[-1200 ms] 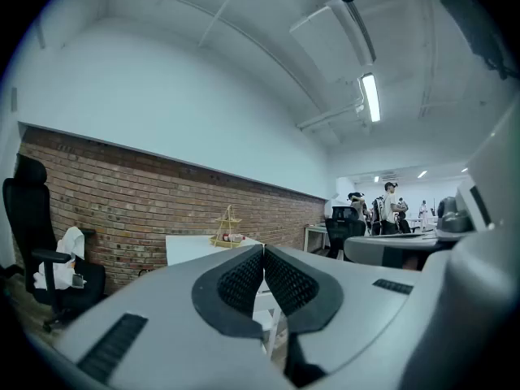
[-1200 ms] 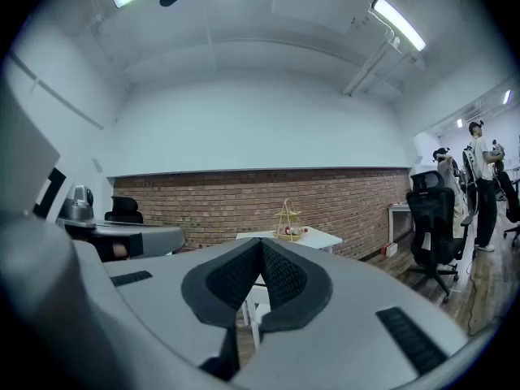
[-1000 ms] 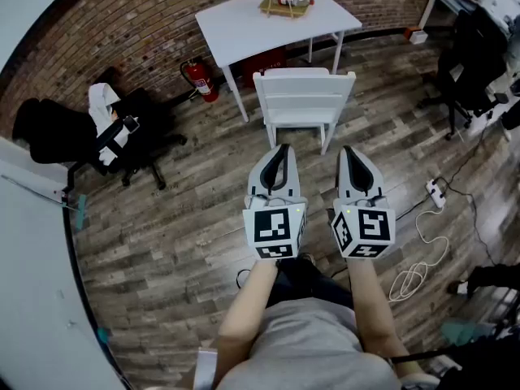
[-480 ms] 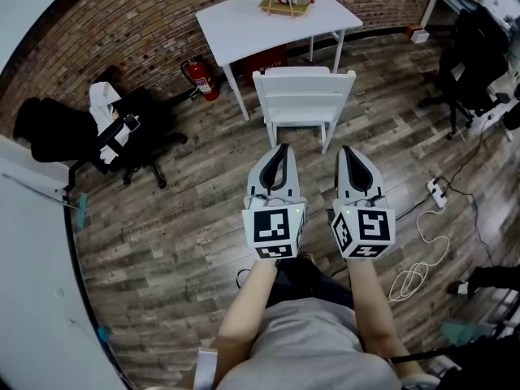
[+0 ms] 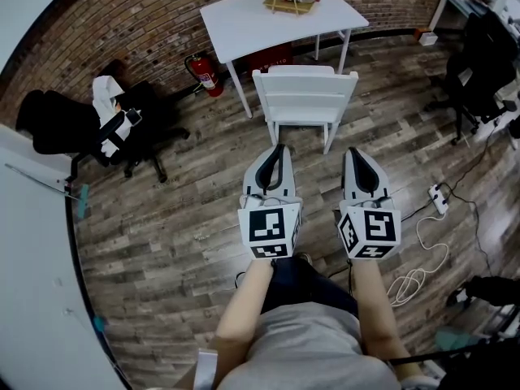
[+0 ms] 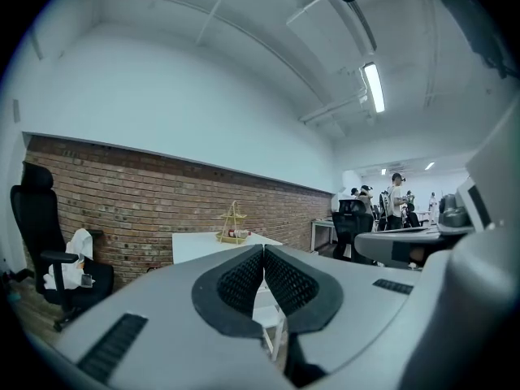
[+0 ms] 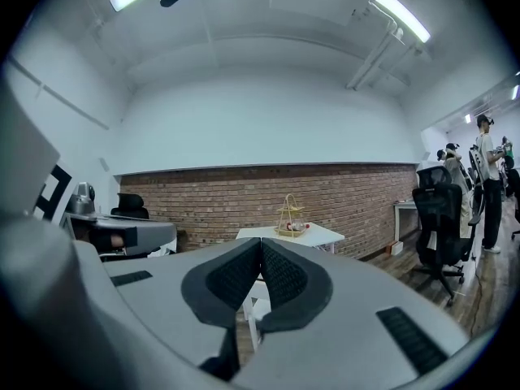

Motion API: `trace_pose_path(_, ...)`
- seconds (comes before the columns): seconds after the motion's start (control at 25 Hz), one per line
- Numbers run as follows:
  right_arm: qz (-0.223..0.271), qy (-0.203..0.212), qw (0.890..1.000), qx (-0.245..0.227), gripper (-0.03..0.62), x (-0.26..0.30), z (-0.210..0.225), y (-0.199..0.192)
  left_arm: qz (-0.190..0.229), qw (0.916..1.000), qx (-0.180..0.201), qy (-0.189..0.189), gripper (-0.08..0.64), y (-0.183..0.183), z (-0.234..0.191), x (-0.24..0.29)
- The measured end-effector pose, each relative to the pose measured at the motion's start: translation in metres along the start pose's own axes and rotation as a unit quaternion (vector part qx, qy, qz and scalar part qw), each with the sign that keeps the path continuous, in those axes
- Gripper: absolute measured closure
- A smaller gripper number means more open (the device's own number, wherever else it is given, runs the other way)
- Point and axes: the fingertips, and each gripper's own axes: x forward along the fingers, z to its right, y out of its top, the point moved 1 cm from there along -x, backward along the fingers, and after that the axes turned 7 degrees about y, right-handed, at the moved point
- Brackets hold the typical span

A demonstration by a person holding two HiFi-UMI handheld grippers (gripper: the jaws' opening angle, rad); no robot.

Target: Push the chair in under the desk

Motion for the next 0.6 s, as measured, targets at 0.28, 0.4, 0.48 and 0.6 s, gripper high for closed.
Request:
trace_pose_path(0.28, -0.009, 0.013, 1.000, -0.001, 0.577, 0.009, 0.013, -0.005, -0.015, 0.9997, 0.004, 0.020, 0.543, -0.008, -0.007, 0.009)
trace_pose_path(0.4, -0.010, 0.016, 1.000, 0.002, 0.577, 0.019, 0.017, -0.007, -0.020, 0.9996, 0.007, 0.021, 0.543, -0.009, -0.009, 0.018)
trace_pose_path(0.48, -0.012, 0.016, 1.000, 0.003, 0.577, 0.028, 0.019, -0.008, -0.020, 0.9996, 0.010, 0.018, 0.543, -0.009, -0.010, 0.027)
trace_pose_path(0.6, -0.015, 0.013, 1.000, 0.003, 0.577, 0.045, 0.024, -0.009, -0.021, 0.9996, 0.012, 0.014, 0.545, -0.011, -0.014, 0.044)
